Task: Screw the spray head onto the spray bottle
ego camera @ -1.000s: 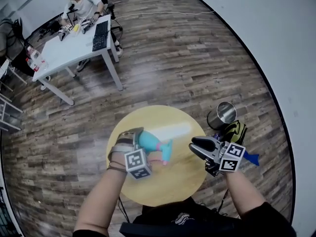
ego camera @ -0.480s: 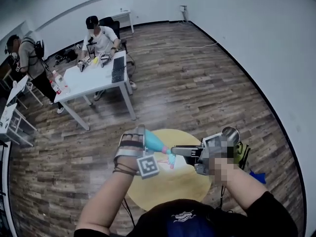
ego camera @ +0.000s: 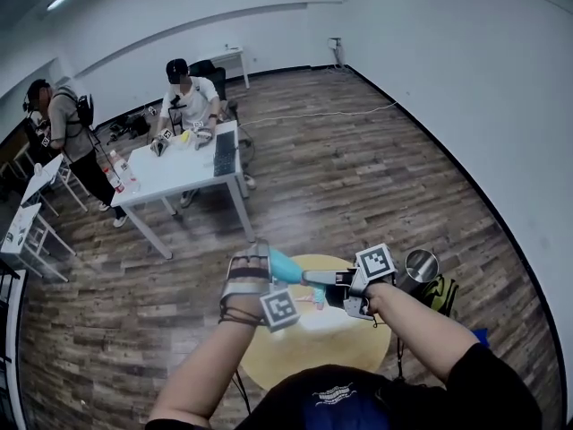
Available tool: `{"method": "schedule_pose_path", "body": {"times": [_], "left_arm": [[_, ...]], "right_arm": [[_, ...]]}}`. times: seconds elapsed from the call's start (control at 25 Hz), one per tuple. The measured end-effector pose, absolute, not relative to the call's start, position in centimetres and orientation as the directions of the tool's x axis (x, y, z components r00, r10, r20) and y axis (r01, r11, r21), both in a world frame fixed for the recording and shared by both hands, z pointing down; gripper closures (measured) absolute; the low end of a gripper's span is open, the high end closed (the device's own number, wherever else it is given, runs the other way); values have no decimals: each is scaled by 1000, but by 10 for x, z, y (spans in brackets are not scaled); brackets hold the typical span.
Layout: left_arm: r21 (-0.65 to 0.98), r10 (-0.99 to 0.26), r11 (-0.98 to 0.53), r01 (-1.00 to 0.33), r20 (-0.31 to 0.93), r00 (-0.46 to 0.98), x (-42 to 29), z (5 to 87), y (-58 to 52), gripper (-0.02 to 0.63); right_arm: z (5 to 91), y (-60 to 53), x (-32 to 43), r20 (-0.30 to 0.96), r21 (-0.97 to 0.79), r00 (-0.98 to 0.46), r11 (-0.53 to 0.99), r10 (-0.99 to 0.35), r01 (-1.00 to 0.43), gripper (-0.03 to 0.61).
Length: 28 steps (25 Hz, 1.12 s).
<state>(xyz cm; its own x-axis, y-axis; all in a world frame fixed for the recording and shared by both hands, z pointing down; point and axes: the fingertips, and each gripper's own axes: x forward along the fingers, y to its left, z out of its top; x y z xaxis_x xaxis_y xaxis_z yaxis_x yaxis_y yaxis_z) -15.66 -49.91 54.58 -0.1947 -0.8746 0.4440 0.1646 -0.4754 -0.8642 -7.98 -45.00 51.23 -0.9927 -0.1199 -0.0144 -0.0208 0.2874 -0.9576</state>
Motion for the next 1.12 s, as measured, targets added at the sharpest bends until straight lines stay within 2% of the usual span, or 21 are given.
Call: {"method": "schedule_pose_path", "body": {"times": [0.16, 0.48, 0.64, 0.88, 1.12], "left_arm": [[-865, -874, -475, 164, 441, -207, -162, 545, -496, 155], [-851, -862, -499, 163, 468, -197, -158, 543, -492, 156], [-832, -847, -526, 174, 495, -197, -159, 545, -492, 156], [-809, -823, -563, 167, 531, -204, -155, 553, -488, 157], [-795, -805, -587, 152, 555, -207, -152, 556, -483, 158]], "right_arm": [[508, -448, -84, -29, -954, -992, 301, -122, -9, 417], [501, -441, -82, 1, -901, -994, 432, -105, -46, 419], [498, -441, -84, 71, -803, -993, 585, -90, -110, 419], [498, -430, -84, 273, -379, -952, 895, -136, -237, 419], [500, -419, -85, 378, 101, -890, 967, -256, -236, 419]]}}
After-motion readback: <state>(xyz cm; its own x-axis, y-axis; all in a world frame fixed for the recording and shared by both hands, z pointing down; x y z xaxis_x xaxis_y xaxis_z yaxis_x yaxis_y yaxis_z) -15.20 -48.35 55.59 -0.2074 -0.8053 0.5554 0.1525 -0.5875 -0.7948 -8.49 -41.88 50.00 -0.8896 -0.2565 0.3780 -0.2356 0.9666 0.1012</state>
